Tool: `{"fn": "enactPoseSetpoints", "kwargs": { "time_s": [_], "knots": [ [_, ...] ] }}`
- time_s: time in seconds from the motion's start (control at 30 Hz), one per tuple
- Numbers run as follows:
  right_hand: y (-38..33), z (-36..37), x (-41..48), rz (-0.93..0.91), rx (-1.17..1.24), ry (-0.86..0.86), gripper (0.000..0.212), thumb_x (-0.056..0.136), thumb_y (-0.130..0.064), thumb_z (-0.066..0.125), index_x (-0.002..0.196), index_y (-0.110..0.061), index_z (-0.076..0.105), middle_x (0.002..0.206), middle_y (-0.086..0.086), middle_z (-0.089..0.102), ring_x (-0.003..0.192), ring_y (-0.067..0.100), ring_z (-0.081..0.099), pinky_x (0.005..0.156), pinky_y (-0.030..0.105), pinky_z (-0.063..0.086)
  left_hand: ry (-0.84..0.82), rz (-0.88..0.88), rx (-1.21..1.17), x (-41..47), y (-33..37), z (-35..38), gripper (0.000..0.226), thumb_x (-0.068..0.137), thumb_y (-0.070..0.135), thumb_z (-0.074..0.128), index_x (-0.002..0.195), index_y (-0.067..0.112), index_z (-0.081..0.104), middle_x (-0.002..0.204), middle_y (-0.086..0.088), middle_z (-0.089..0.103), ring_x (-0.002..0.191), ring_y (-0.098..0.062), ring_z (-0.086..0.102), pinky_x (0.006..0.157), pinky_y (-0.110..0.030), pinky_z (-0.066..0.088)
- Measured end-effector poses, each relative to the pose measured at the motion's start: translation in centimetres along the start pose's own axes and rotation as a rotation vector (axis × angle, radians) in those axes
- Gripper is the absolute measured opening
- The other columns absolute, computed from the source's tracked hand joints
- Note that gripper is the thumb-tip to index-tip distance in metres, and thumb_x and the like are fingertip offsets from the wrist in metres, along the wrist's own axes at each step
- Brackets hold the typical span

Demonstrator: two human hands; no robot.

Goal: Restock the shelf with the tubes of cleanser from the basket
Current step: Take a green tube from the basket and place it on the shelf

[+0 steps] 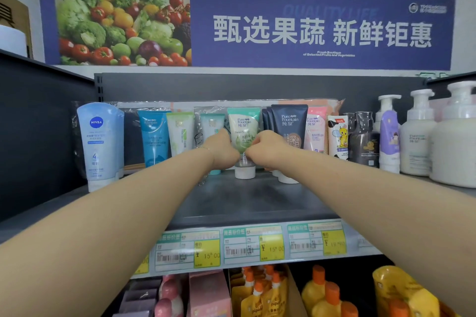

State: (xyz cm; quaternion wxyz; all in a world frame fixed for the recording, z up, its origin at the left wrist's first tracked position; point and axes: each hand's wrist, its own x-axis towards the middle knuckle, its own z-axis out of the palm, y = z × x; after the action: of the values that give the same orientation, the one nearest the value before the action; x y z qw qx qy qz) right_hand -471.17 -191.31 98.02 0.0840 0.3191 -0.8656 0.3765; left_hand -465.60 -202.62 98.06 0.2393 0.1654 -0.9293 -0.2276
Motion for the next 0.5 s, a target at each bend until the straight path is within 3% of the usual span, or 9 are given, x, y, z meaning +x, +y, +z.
{"fn": "enactPoseSetpoints", "kwargs": {
  "time_s": [0.07, 0.2, 0.37, 0.43, 0.5],
  "knots": [
    [0.1, -0.3, -0.5, -0.064, -0.107, -0.033, 0.015, 0.083, -0.011, 0.055, 0.094, -0.006, 0.065, 0.083, 0.005, 0.059, 0.073, 0.02, 0.055, 0.054, 0.023, 0.042, 0.033, 0.06, 0.147, -0.3, 0.0, 0.0, 0.035, 0.089, 0.013, 0.053, 0.123, 0.007, 0.046, 0.12, -0.012, 0.055, 0.107, -0.027, 0.052, 0.085, -0.033, 0.045],
    [0.2, -0.4, -1.7, -0.19, -0.318, -0.059, 0.02, 0.085, -0.018, 0.055, 0.098, -0.01, 0.067, 0.101, 0.008, 0.065, 0.086, 0.024, 0.061, 0.069, 0.028, 0.049, 0.005, 0.136, 0.286, -0.9, 0.1, 0.1, 0.031, 0.086, 0.015, 0.054, 0.116, 0.008, 0.051, 0.12, -0.011, 0.056, 0.105, -0.028, 0.054, 0.091, -0.038, 0.048],
    [-0.5, -1.2, -4.0, -0.306, -0.525, -0.064, 0.004, 0.088, -0.023, 0.053, 0.09, -0.02, 0.054, 0.097, 0.005, 0.058, 0.081, 0.026, 0.051, 0.069, 0.029, 0.041, -0.001, 0.233, 0.45, -2.0, 0.2, -0.3, 0.027, 0.087, 0.017, 0.051, 0.113, 0.011, 0.053, 0.118, -0.009, 0.054, 0.104, -0.027, 0.054, 0.087, -0.038, 0.048],
    [-0.8, -1.6, -5.1, -0.346, -0.631, -0.064, 0.013, 0.089, -0.024, 0.052, 0.101, -0.023, 0.056, 0.094, 0.001, 0.05, 0.083, 0.024, 0.047, 0.071, 0.03, 0.04, -0.002, 0.254, 0.501, -2.7, 0.3, -0.6, 0.022, 0.086, 0.017, 0.049, 0.108, 0.014, 0.053, 0.115, -0.008, 0.055, 0.1, -0.027, 0.055, 0.086, -0.039, 0.049],
    [-1.0, -1.8, -5.7, -0.358, -0.676, -0.039, 0.02, 0.089, -0.024, 0.051, 0.107, -0.021, 0.058, 0.1, 0.003, 0.055, 0.084, 0.024, 0.049, 0.071, 0.031, 0.04, -0.005, 0.268, 0.542, -3.5, 0.5, -0.9, 0.018, 0.087, 0.018, 0.049, 0.104, 0.015, 0.053, 0.113, -0.006, 0.056, 0.099, -0.027, 0.056, 0.086, -0.04, 0.05]
  ]
}}
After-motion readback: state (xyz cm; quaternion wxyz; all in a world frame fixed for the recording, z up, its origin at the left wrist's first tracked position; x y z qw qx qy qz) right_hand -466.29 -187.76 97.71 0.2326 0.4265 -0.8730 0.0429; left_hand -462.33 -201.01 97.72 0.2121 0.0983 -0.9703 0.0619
